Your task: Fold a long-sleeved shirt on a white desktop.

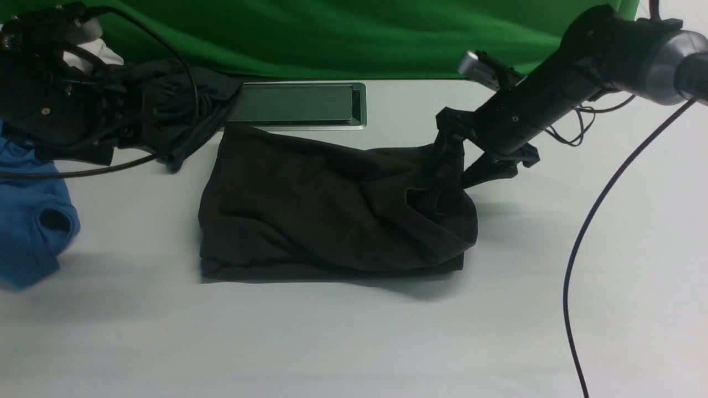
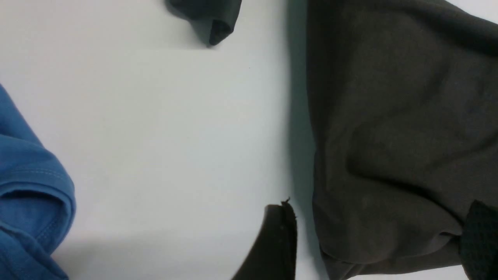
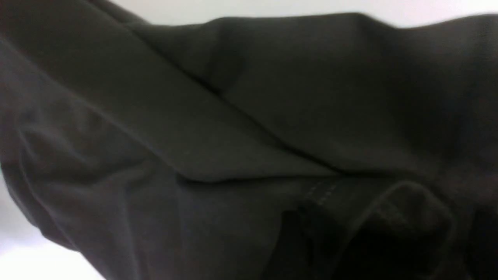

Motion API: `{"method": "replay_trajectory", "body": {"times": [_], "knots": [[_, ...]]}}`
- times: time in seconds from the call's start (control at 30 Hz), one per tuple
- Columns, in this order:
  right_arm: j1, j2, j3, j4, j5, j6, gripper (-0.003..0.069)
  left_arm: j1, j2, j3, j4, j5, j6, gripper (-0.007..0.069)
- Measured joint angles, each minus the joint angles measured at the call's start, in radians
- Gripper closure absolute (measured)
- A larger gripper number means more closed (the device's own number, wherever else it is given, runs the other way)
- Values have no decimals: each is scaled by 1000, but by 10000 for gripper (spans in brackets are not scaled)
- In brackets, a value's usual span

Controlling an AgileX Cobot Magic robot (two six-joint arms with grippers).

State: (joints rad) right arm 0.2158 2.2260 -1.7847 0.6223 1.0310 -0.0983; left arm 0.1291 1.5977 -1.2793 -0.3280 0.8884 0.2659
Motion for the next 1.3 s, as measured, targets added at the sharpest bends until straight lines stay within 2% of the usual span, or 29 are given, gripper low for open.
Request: {"method": "replay_trajectory", "body": {"times": [0.27, 0.37, 0.43, 0.53, 0.63, 0.67, 0.8, 0.87, 1.1, 1.17, 1.2, 1.23, 1.3], "knots": [[5, 1, 0, 9, -43, 13, 126, 0, 0, 0, -11, 0, 2, 29], [5, 8, 0, 53, -68, 10, 134, 0, 0, 0, -13, 0, 7, 29], [5, 22, 0, 91, -77, 3, 168, 0, 0, 0, -14, 0, 7, 29], [5, 29, 0, 105, -79, -6, 235, 0, 0, 0, -14, 0, 7, 29], [5, 31, 0, 108, -69, -24, 415, 0, 0, 0, -14, 0, 10, 29], [5, 31, 0, 108, -67, -27, 426, 0, 0, 0, -14, 0, 11, 29], [5, 30, 0, 105, -55, -53, 608, 0, 0, 0, -14, 0, 16, 29], [5, 22, 0, 102, -58, -81, 621, 0, 0, 0, -14, 0, 17, 29], [5, -26, -79, 59, -84, -257, 623, 0, 0, 0, -14, 0, 17, 29], [5, -37, -130, 16, -100, -388, 623, 0, 0, 0, -14, 0, 17, 29], [5, -37, -132, 8, -103, -412, 623, 0, 0, 0, -14, 0, 17, 29], [5, -39, -142, -21, -119, -501, 623, 0, 0, 0, -14, 0, 17, 29], [6, -35, -144, -66, -134, -574, 623, 0, 0, 0, -14, 0, 17, 29]]}}
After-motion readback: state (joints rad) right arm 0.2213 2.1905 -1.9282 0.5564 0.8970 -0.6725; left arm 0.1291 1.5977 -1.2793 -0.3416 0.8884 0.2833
